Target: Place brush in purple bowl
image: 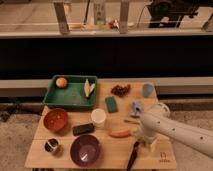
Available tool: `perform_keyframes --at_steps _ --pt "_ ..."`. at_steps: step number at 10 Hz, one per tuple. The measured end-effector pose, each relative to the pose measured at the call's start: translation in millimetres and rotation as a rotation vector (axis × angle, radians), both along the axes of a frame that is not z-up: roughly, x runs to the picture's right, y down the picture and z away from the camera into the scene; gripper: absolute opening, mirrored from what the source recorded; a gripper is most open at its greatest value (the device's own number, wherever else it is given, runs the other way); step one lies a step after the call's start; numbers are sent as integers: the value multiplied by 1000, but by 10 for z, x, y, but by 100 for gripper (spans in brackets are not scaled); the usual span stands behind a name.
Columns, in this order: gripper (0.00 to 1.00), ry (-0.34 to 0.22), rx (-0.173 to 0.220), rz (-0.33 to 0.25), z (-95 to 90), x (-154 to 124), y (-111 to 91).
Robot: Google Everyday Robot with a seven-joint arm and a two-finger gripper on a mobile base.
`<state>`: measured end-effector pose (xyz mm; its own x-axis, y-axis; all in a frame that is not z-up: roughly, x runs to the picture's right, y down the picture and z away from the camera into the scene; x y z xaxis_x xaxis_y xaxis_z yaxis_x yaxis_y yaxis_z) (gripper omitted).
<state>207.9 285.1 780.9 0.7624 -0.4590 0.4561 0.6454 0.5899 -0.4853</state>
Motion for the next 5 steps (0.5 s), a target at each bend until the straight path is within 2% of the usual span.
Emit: perform_keyframes --at_steps 2,5 --pt "80 -17 -16 10 43 -10 94" --pt "80 -17 -15 10 35 -9 79"
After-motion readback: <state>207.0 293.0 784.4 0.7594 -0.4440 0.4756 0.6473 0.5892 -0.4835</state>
